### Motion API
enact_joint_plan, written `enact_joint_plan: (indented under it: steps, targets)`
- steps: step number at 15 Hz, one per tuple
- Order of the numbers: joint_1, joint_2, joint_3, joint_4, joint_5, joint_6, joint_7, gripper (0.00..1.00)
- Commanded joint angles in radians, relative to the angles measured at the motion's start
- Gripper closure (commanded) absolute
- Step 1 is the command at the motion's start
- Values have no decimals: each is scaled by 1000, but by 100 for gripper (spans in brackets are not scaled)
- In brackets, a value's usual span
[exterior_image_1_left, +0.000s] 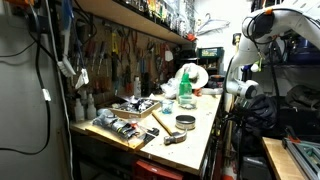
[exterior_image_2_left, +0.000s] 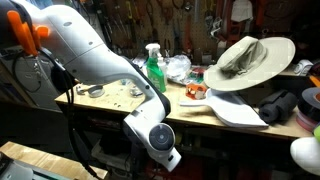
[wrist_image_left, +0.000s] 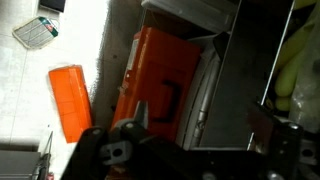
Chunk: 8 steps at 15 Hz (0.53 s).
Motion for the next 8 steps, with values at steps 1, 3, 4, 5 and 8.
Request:
enact_joint_plan:
  steps: [1,3,4,5,8]
  targets:
    - [-41,21,27,34,1,-30,36,0]
    - [-49,14,18,32,-40,-79,47,0]
    - [-57,12,14,35,-65,-113,42,0]
    - [-64,11,13,39,-76,-134,42,0]
    - [-88,13,19,56,-86,-171,42,0]
